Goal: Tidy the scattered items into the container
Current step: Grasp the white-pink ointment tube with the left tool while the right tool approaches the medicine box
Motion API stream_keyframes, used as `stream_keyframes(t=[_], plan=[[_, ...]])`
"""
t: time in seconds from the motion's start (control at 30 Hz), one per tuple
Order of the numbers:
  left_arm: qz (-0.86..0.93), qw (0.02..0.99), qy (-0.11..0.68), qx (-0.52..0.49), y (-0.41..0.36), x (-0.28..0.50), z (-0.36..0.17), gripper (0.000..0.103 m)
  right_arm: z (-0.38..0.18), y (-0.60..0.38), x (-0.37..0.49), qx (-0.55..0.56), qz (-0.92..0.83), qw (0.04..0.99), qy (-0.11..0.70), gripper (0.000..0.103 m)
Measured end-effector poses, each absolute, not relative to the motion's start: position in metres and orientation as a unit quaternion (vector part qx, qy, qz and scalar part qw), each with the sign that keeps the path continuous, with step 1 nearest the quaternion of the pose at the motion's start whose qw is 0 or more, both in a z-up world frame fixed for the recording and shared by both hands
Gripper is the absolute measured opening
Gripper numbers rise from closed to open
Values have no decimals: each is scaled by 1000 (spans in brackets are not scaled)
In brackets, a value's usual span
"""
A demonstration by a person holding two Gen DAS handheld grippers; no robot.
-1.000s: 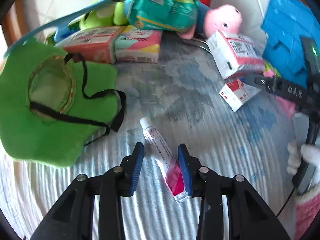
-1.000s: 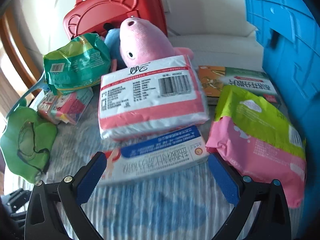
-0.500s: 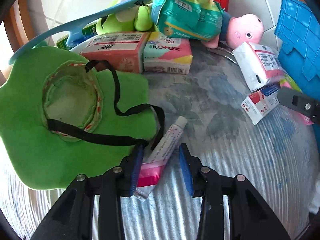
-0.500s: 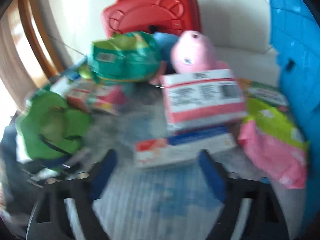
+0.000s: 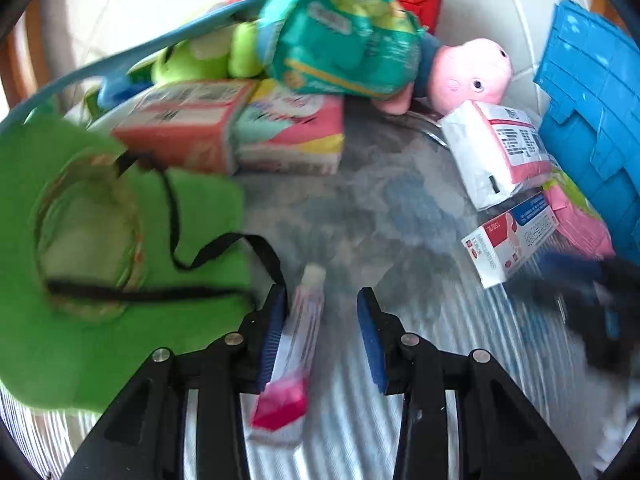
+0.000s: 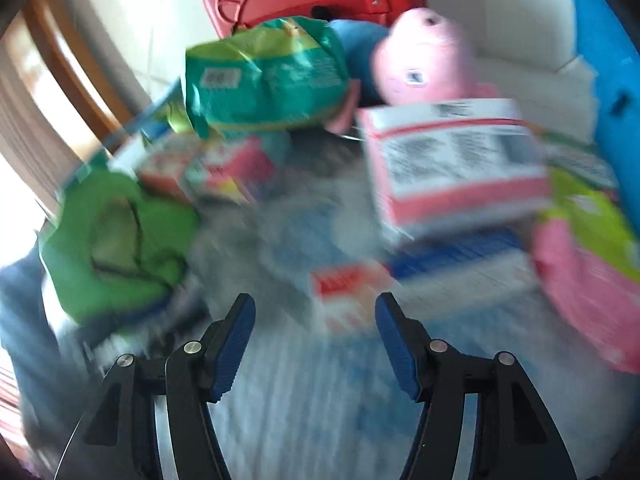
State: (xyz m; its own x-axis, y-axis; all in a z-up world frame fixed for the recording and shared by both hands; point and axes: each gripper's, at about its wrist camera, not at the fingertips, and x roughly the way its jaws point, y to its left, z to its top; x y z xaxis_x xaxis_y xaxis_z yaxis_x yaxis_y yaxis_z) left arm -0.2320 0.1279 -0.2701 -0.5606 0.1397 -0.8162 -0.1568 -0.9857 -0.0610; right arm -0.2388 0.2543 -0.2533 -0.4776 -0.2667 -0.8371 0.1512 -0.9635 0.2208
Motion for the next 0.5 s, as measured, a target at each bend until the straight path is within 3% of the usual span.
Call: stream_keyframes(t=[0.17, 0.23, 0.27, 0.5], plan=[[884, 101, 17, -456, 153, -258, -271, 28, -253, 290, -211, 493, -862, 90, -81, 67], [881, 122, 1, -458, 164, -274, -269, 25, -249, 298, -215, 482, -867, 72, -106, 80], [882, 122, 2, -455, 168, -278, -267, 25, -248, 300, -219, 479, -868, 59, -115, 93], [854, 217, -7, -473, 196, -277, -272, 25, -260, 328, -225, 497, -861, -57, -97, 95]])
